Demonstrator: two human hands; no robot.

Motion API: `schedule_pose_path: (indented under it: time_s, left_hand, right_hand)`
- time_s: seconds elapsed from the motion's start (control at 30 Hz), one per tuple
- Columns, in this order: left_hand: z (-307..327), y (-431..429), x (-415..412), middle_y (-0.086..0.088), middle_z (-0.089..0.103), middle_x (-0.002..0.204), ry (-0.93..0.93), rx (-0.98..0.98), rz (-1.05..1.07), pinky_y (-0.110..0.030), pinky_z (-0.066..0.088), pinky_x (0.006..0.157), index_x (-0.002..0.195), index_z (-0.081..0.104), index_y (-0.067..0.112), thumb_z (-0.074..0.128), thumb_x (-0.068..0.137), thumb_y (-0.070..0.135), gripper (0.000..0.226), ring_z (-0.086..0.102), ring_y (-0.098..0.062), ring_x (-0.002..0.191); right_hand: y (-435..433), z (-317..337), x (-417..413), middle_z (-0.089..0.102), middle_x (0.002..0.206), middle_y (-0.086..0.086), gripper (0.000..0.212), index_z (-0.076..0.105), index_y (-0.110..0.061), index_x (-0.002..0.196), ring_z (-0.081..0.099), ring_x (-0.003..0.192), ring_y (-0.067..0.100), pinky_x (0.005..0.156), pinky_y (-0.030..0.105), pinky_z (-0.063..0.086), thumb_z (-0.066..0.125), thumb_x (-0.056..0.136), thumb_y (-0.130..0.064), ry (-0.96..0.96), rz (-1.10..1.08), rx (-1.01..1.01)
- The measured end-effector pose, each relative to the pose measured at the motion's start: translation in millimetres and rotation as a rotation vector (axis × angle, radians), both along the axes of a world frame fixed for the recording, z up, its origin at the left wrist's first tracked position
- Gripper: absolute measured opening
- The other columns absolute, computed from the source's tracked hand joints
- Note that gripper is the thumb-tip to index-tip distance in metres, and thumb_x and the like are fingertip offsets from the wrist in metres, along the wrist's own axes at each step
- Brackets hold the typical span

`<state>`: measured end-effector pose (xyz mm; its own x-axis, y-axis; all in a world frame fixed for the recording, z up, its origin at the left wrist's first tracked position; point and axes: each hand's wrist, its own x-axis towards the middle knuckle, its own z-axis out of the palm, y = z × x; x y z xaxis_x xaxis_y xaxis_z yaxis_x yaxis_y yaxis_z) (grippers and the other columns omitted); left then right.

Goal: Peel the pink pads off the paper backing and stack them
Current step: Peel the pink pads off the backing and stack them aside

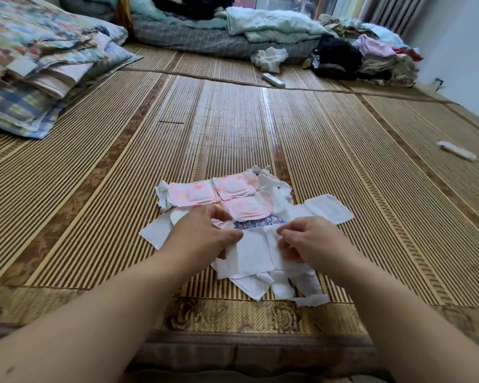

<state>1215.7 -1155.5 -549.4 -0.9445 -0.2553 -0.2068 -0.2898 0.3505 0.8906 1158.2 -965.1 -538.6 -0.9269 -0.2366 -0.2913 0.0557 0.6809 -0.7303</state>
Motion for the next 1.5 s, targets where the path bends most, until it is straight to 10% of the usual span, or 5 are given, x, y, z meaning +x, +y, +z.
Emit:
schedule_pose_path:
  time_s: [0.4,0.57,0.77,1.07,1.5]
  left_hand:
    - [-1.6,15.9,-9.4,0.001,0.073,0.084,-0.100,0.065,-0.098,-0.014,0.037,0.039,0.100,0.061,0.024,0.042,0.095,0.022,0.019,0.059,-0.009,0.043]
    - [-4.8,4.7,-6.5,0.009,0.064,0.088,-0.042,-0.601,-0.091,-0.028,0.045,0.066,0.095,0.061,0.027,0.061,0.077,0.040,0.023,0.061,-0.015,0.082]
    - [-7.7,-6.5,-3.3,0.002,0.064,0.083,-0.217,-0.836,-0.114,-0.031,0.047,0.066,0.082,0.060,0.022,0.055,0.071,0.060,0.040,0.060,-0.022,0.081]
    - [-11.2,-2.4,-2.9,0.002,0.061,0.068,-0.237,-0.731,-0.192,-0.029,0.041,0.061,0.066,0.058,0.019,0.061,0.080,0.045,0.029,0.060,-0.020,0.072]
    - [-9.2,-9.1,-3.0,0.007,0.063,0.085,-0.084,-0.293,-0.073,-0.018,0.038,0.057,0.100,0.057,0.031,0.076,0.071,0.030,0.034,0.057,-0.002,0.073]
  right_hand:
    - [-3.5,-20.6,1.8,0.064,0.092,-0.001,0.025,0.065,-0.026,0.105,0.057,0.076,0.013,0.065,0.023,0.040,0.063,0.080,-0.022,0.262,0.054,0.234]
    - [-0.6,-16.6,1.3,0.059,0.083,-0.004,0.030,0.056,-0.029,0.104,0.057,0.068,0.013,0.058,0.027,0.042,0.067,0.076,-0.028,0.299,0.066,0.231]
    - [34.6,-2.3,-15.6,0.066,0.092,-0.002,0.032,0.061,-0.021,0.112,0.064,0.078,0.015,0.063,0.029,0.047,0.063,0.081,-0.029,0.242,-0.121,0.285]
    - [44.2,-15.7,-19.8,0.067,0.067,0.001,0.022,0.067,-0.016,0.063,0.059,0.063,0.012,0.051,0.026,0.040,0.076,0.070,-0.035,0.083,-0.128,0.377]
    - [42.1,-15.2,-19.5,0.064,0.075,-0.002,0.026,0.061,-0.016,0.074,0.060,0.070,0.014,0.062,0.031,0.047,0.074,0.075,-0.038,0.020,-0.058,0.383]
